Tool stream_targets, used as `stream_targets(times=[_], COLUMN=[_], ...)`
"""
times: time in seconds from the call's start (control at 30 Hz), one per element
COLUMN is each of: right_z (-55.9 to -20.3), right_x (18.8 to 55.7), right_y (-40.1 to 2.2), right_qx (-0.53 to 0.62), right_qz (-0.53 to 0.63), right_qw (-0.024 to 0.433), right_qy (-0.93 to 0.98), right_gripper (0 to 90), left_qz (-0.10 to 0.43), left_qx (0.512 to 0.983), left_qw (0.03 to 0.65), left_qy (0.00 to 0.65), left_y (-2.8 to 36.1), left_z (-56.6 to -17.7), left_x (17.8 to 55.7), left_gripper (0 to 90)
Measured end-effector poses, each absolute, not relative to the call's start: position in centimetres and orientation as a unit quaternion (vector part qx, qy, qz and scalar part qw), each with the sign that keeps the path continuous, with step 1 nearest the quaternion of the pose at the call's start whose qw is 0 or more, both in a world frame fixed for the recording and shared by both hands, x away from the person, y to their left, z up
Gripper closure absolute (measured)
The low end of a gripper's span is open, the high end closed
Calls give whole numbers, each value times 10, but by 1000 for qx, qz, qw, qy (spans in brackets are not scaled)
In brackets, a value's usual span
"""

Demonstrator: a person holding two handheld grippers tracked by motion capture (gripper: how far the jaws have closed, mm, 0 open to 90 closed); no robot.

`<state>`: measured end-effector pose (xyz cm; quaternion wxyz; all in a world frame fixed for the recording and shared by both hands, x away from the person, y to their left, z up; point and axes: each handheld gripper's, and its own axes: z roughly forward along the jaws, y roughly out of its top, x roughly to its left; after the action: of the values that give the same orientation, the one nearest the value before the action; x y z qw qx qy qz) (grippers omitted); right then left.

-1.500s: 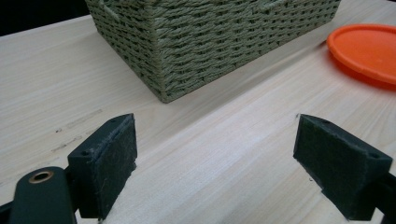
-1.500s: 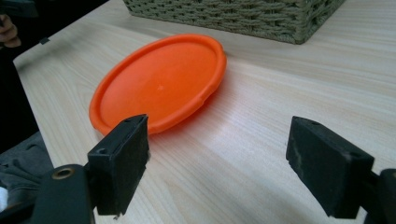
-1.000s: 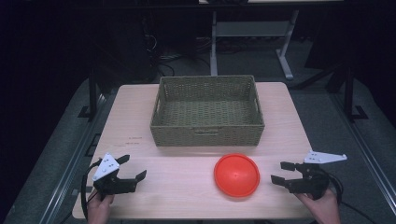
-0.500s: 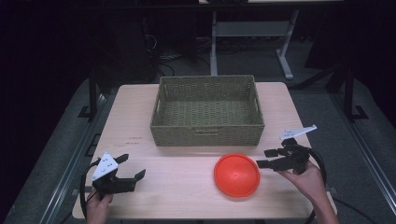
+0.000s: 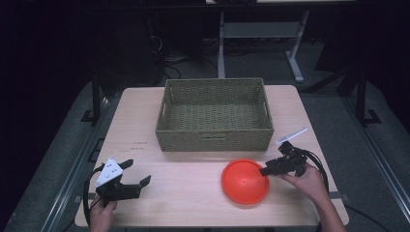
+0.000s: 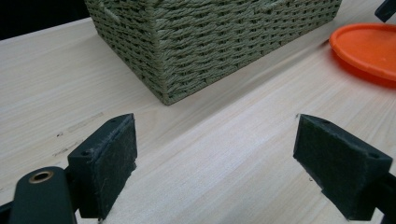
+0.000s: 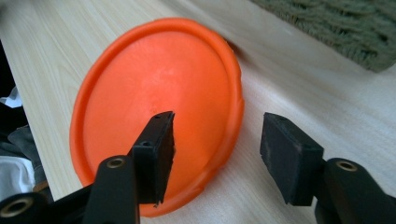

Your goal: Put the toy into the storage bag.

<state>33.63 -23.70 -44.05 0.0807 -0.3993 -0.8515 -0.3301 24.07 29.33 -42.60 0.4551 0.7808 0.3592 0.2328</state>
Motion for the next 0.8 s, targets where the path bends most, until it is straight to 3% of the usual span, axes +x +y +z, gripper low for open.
stream_targets(times=[0.8], right_z=[-461], right_x=[343], right_y=[-230], right_qx=[-393], right_qz=[-323], right_qw=[119], right_qy=[-852], right_gripper=[626], left_qz=[239], left_qx=[782], left_qw=[453], left_qy=[355], left_y=[290], left_z=[-426], left_x=[240], left_gripper=[129])
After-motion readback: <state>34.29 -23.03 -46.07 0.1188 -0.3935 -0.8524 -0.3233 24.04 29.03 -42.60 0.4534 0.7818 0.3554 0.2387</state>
